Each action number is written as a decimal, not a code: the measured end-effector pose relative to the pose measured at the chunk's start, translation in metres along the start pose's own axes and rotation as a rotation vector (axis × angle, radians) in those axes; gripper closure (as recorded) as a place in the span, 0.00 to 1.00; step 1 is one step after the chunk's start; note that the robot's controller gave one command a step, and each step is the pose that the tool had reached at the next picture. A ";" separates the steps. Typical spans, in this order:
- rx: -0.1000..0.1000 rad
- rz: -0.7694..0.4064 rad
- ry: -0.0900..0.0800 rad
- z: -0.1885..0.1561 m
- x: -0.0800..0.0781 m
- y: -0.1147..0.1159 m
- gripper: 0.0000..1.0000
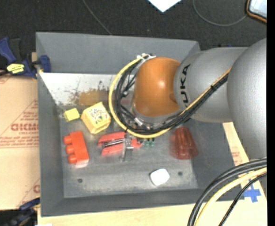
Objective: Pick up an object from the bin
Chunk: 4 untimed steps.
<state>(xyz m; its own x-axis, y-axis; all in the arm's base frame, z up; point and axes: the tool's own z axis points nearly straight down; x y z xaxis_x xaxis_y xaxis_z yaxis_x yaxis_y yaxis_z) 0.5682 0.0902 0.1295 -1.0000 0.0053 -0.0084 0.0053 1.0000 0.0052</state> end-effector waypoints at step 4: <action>-0.001 -0.065 -0.007 0.058 -0.043 -0.038 1.00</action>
Offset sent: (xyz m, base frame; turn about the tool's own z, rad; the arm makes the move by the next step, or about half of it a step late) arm 0.0396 -0.0367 -0.0595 -0.0316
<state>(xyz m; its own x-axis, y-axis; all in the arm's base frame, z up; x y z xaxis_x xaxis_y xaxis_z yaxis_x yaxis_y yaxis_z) 0.6115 0.0526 0.0718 -0.9981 -0.0594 -0.0157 -0.0595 0.9982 0.0058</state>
